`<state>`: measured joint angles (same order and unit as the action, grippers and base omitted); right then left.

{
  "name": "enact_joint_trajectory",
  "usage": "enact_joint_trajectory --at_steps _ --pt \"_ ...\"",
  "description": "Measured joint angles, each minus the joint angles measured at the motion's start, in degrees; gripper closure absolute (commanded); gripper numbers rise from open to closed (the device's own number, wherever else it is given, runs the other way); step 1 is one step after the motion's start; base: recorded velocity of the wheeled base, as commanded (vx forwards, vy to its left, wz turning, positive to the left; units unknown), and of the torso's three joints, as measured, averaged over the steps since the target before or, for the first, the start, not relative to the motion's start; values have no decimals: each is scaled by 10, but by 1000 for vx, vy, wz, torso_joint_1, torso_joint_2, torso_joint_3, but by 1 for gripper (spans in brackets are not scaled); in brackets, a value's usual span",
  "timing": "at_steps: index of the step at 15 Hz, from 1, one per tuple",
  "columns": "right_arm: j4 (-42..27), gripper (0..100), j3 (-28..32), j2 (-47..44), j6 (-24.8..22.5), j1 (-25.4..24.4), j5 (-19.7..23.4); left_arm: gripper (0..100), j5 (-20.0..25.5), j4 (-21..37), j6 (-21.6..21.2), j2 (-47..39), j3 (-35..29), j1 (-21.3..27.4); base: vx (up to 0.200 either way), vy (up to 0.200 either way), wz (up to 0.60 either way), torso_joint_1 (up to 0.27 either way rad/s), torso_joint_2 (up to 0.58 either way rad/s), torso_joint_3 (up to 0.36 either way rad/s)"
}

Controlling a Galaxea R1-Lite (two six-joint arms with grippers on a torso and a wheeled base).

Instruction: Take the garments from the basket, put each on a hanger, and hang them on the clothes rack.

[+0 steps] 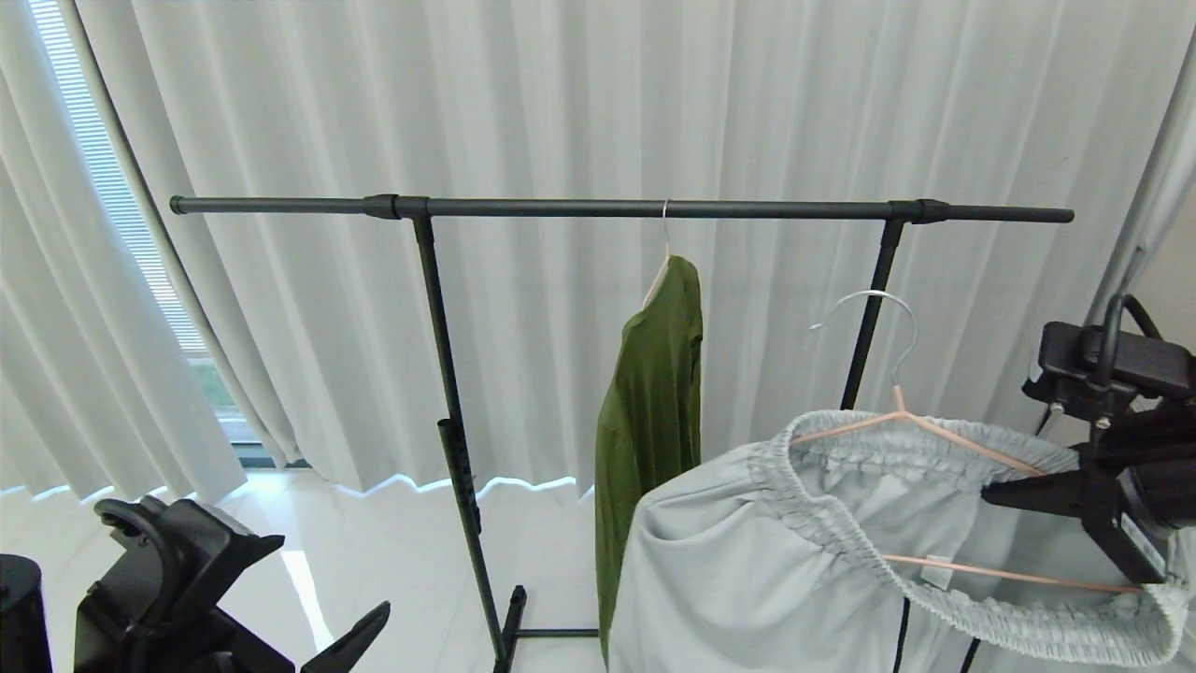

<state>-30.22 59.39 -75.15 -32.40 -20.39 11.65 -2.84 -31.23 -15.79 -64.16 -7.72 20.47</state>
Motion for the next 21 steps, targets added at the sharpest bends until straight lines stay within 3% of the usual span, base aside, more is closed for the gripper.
enact_joint_trajectory --at_steps 4,7,9,10,16,21 --pt "-27 100 -23 26 19 111 -55 0 -42 0 -1 1 1 -1 0 0 0 0 0 0" --pt "-30 100 -23 32 90 163 -86 0 -43 1 -2 -2 2 -1 0 0 0 0 0 0" --pt "-14 100 -15 30 165 173 -89 0 -43 0 -4 -5 -2 -1 0 0 0 0 0 0" --pt "9 100 -12 28 176 174 -88 0 -43 0 -4 -7 -6 -1 0 0 0 0 0 0" --pt "130 100 -9 -1 180 176 -64 0 -44 0 -3 -27 -44 -1 0 0 0 0 0 0" --pt "165 100 -9 -19 191 176 -54 0 -43 0 -3 -40 -55 -1 200 0 0 -1 0 1"
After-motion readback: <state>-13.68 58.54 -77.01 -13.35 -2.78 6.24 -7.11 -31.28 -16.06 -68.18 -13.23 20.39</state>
